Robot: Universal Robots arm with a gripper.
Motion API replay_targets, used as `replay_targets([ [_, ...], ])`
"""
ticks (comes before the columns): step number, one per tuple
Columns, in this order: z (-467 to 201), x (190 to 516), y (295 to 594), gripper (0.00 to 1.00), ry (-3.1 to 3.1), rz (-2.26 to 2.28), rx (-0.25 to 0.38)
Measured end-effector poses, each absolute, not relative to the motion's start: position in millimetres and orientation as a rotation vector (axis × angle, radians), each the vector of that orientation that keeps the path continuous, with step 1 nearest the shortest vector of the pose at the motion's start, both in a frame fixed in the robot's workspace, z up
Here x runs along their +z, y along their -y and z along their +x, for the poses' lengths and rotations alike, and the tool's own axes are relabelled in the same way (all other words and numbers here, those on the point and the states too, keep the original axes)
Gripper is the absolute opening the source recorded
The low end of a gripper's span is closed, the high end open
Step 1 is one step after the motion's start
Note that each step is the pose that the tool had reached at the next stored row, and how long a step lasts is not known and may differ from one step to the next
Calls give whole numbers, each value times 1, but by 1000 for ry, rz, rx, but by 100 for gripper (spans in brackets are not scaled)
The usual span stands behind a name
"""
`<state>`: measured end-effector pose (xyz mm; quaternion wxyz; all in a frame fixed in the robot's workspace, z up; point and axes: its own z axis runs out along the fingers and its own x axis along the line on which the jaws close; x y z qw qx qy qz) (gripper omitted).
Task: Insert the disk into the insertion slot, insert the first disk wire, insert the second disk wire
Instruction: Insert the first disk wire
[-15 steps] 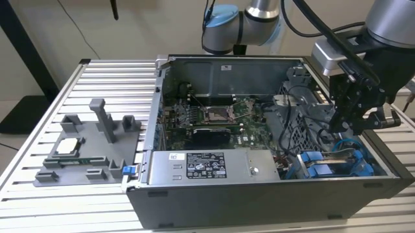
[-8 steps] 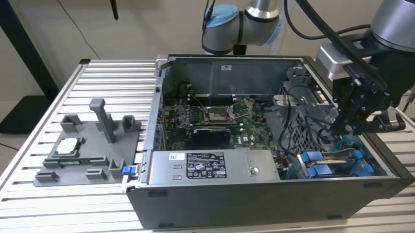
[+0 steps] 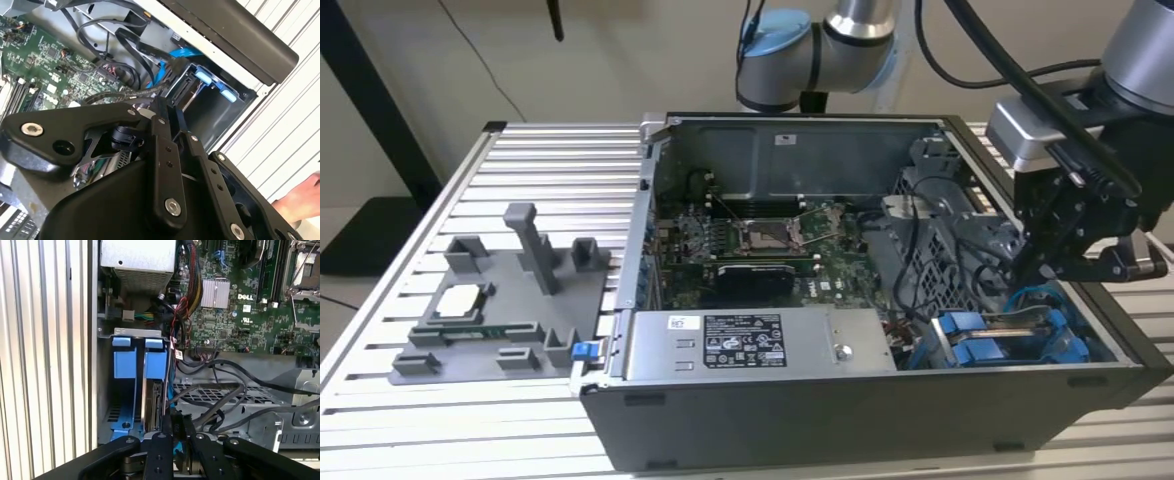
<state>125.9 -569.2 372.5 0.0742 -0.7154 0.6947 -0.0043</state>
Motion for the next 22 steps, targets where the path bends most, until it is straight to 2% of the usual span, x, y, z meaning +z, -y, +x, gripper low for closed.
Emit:
replay_targets([
  [22,132,356,578,0,-2125,-2180,69],
])
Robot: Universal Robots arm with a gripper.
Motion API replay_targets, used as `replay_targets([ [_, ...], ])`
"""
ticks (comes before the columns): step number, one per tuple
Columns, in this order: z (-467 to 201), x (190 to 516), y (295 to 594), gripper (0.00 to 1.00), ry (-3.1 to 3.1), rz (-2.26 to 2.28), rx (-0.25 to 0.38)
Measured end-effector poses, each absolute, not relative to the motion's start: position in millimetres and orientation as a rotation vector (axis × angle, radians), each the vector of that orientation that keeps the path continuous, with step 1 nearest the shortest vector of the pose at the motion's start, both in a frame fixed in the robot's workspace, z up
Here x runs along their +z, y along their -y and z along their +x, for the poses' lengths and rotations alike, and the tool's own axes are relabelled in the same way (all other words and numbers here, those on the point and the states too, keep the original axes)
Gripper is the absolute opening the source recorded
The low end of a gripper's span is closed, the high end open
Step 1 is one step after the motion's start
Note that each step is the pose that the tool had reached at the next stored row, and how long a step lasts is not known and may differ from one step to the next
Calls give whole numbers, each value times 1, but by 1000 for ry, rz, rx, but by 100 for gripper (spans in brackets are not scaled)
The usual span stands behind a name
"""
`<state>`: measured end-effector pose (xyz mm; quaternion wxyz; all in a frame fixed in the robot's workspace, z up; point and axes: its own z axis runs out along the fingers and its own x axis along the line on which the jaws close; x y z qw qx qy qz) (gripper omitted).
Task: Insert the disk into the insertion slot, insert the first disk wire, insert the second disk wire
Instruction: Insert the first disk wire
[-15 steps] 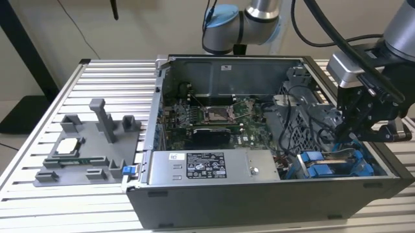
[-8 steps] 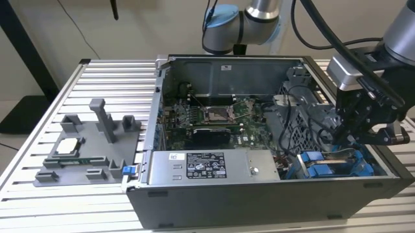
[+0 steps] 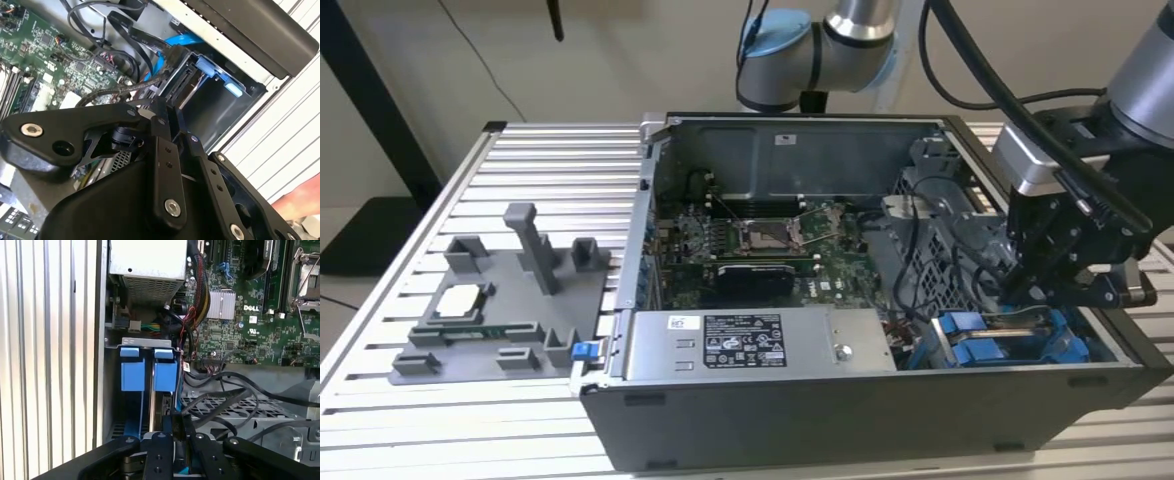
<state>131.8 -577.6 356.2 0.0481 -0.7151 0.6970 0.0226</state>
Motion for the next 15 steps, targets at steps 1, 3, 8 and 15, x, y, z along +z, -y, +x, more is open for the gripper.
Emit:
replay_targets([
  [1,132,355,578,0,-2127,-2181,72],
  [3,134,354,578,0,-2129,-2183,76],
  [8,149,354,579,0,-2131,-2185,88],
  [15,160,351,579,0,-2135,-2187,97],
])
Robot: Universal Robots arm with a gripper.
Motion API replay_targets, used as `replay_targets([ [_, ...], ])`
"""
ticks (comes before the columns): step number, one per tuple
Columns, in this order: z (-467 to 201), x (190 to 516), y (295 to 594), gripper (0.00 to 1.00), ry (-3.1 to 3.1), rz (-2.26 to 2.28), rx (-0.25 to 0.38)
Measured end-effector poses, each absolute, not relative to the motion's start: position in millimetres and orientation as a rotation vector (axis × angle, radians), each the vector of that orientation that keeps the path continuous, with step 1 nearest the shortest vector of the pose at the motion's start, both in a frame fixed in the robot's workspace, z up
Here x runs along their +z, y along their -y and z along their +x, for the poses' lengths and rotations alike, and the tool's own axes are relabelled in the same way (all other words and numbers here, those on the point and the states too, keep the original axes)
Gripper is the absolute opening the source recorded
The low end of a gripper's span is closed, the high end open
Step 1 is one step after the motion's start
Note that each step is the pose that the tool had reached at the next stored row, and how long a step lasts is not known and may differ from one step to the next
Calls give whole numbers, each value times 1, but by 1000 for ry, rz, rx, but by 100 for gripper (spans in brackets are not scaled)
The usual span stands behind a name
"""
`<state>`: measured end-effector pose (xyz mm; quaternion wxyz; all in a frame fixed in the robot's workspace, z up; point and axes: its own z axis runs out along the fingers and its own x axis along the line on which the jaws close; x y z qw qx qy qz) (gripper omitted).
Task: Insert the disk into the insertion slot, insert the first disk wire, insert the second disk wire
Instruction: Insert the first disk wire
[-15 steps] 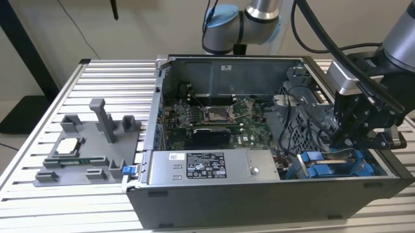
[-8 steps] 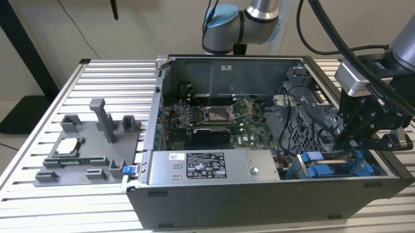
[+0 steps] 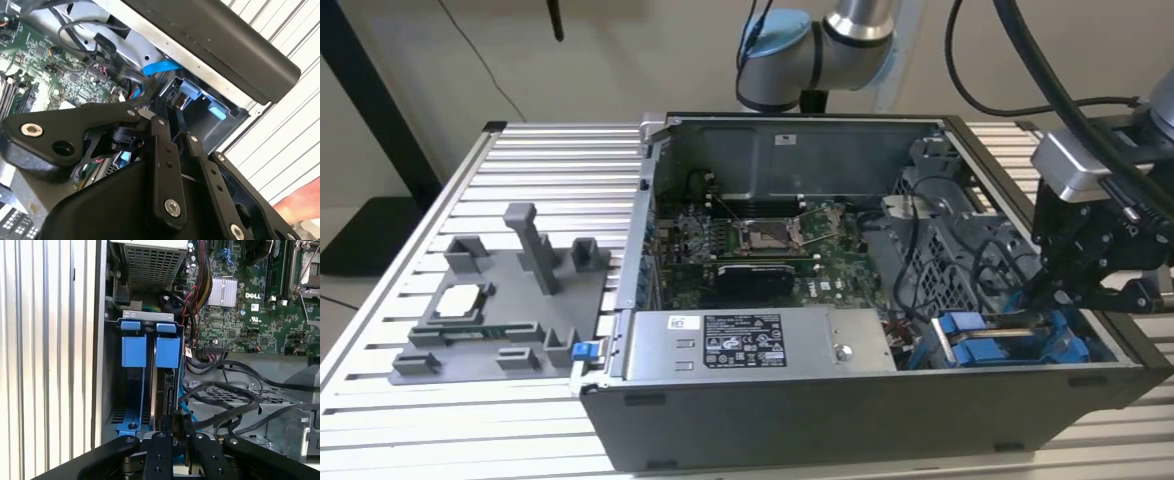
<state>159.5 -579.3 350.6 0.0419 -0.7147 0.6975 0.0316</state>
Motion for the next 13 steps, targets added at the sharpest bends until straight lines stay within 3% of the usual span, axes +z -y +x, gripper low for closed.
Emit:
replay_targets([
  [13,160,344,580,0,-2146,-2177,97],
])
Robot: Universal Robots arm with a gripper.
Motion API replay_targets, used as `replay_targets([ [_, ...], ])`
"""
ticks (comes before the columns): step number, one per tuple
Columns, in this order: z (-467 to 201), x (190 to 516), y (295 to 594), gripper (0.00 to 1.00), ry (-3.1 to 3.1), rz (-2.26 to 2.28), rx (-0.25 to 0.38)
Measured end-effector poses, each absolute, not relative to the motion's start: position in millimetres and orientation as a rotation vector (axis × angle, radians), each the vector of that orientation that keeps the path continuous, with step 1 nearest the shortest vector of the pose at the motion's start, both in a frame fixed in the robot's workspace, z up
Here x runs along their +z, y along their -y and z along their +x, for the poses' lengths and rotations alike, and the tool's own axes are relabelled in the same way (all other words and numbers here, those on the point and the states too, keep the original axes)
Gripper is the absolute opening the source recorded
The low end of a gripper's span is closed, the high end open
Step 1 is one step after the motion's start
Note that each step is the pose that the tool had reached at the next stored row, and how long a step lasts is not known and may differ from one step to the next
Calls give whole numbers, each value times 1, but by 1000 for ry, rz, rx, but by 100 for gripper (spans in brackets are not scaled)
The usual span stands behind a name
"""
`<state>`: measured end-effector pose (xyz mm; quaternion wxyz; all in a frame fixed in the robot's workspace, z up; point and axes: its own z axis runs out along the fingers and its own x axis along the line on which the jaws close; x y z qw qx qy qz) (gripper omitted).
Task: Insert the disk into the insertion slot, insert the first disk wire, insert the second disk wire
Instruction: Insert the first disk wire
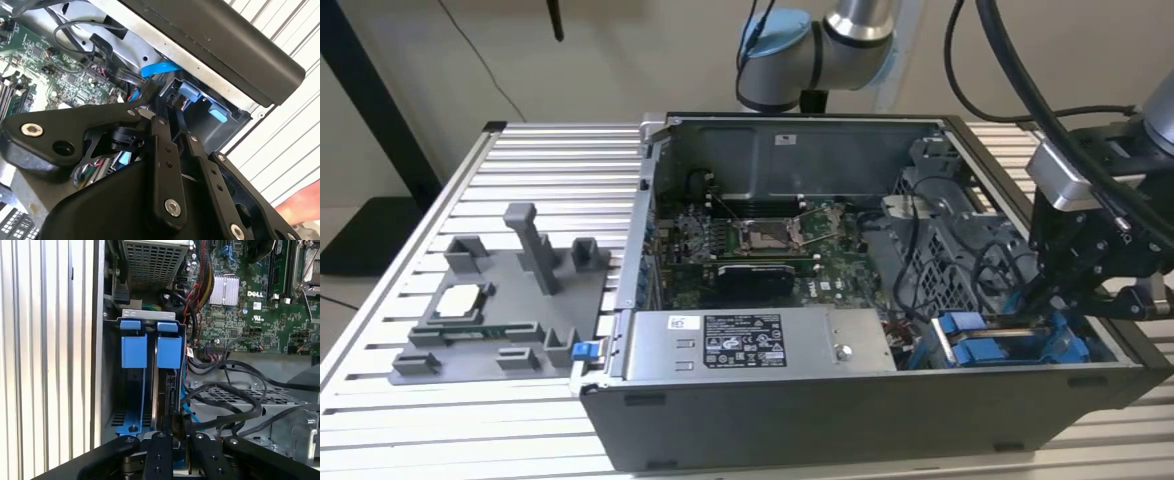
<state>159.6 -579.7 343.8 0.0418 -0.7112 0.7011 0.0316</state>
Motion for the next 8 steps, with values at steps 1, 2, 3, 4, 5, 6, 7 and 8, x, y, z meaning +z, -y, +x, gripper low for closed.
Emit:
replay_targets([
  [1,160,343,580,0,-2149,-2173,97],
  [2,160,343,580,0,-2152,-2170,97],
  [3,160,342,580,0,-2156,-2166,97],
  [4,160,342,580,0,-2160,-2163,97],
  [5,160,341,580,0,-2164,-2159,97],
  [6,160,341,580,0,-2168,-2155,96],
  [7,160,340,580,0,-2171,-2151,96],
  [8,160,340,580,0,-2175,-2147,96],
])
